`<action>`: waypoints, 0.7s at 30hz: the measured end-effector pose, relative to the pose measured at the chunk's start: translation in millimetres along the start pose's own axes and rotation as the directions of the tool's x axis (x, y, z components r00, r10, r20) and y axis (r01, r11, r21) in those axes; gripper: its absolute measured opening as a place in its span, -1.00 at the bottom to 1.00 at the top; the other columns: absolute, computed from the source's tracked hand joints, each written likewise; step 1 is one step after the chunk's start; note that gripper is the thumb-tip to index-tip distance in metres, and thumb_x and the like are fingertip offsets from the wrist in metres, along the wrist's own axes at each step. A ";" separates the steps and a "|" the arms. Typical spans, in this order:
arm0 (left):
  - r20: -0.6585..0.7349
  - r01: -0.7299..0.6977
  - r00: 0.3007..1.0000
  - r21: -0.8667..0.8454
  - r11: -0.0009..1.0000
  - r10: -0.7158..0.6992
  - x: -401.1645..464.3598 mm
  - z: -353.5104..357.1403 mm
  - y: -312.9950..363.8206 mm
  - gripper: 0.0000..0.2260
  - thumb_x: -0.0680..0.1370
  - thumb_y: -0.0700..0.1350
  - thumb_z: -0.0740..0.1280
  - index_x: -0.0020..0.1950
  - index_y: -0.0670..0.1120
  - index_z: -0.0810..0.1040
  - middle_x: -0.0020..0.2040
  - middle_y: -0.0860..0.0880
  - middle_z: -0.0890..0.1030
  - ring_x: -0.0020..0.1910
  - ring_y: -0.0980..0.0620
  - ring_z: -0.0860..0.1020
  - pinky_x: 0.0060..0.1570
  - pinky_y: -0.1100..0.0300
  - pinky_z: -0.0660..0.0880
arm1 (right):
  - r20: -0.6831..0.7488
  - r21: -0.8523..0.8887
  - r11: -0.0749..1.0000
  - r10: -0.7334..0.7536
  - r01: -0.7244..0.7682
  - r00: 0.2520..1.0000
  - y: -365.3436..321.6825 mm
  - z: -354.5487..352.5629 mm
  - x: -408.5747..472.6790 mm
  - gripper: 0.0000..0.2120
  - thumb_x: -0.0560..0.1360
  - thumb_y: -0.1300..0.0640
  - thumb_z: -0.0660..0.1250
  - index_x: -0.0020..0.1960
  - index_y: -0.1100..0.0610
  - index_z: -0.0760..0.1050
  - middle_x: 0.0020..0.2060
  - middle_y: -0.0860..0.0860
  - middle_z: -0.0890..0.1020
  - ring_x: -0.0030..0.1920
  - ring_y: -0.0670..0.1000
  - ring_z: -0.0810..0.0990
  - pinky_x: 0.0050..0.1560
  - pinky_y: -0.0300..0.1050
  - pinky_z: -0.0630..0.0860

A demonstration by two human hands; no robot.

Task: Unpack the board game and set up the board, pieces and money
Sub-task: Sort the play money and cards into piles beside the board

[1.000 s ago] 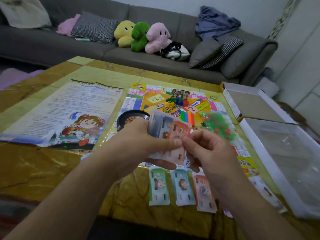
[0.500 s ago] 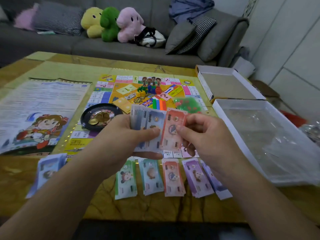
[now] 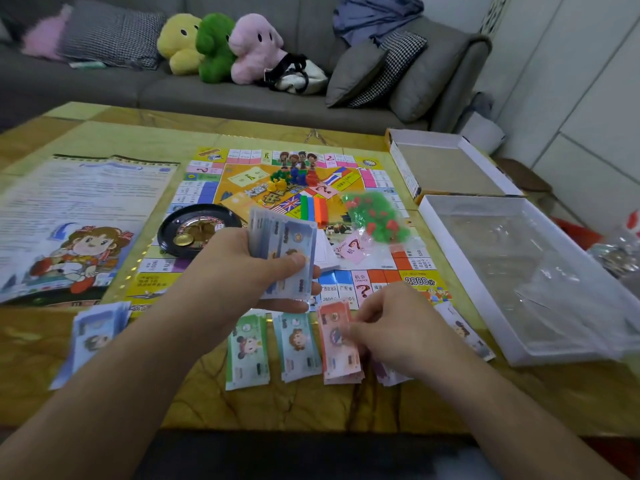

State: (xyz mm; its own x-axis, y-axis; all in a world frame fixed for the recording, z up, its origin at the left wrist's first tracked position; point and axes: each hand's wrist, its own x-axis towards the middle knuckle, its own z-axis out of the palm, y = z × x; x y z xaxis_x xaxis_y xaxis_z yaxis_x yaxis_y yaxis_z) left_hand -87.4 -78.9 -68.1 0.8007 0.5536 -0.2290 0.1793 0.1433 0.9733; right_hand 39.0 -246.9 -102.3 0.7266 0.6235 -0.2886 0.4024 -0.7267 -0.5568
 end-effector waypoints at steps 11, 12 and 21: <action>0.003 0.000 1.000 -0.055 0.998 0.000 -0.9 -5.7 1.1 -0.76 0.61 -0.26 0.40 0.27 -0.18 0.55 -0.06 -0.17 0.77 -0.08 -0.16 0.76 -0.18 -0.09 0.72 | -0.051 -0.145 0.988 0.049 -0.056 0.997 -3.8 6.3 3.4 -0.70 0.46 -0.12 0.58 -0.30 0.07 0.67 -0.40 -0.07 0.70 -0.33 -0.10 0.70 -0.24 -0.04 0.71; 0.012 0.004 1.000 -0.066 0.998 -0.003 -1.1 -5.1 1.6 -0.77 0.61 -0.26 0.40 0.27 -0.18 0.55 -0.06 -0.17 0.77 -0.08 -0.16 0.76 -0.19 -0.09 0.72 | -0.062 -0.194 0.979 0.046 -0.057 0.997 -5.6 7.5 2.5 -0.68 0.46 -0.14 0.57 -0.29 0.08 0.65 -0.42 -0.06 0.69 -0.37 -0.10 0.69 -0.26 -0.04 0.71; 0.180 0.029 0.983 -0.006 1.000 -0.027 -6.2 7.5 -3.7 -0.79 0.51 -0.23 0.50 0.13 -0.23 0.68 -0.04 -0.19 0.76 -0.05 -0.18 0.75 -0.10 -0.10 0.71 | -0.098 0.684 0.698 -0.203 0.214 0.974 -19.5 -18.8 -9.9 -0.75 0.61 0.04 0.41 -0.05 0.24 0.56 -0.31 0.08 0.55 -0.34 0.02 0.50 -0.40 -0.11 0.40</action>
State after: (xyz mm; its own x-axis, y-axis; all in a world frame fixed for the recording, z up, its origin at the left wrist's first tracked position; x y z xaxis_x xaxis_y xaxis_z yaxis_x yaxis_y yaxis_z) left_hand -88.8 -89.0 -70.2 0.8851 0.3931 -0.2490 0.1987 0.1645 0.9662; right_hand 34.4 -244.3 -74.0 0.6813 0.7263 -0.0917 0.0556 -0.1763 -0.9828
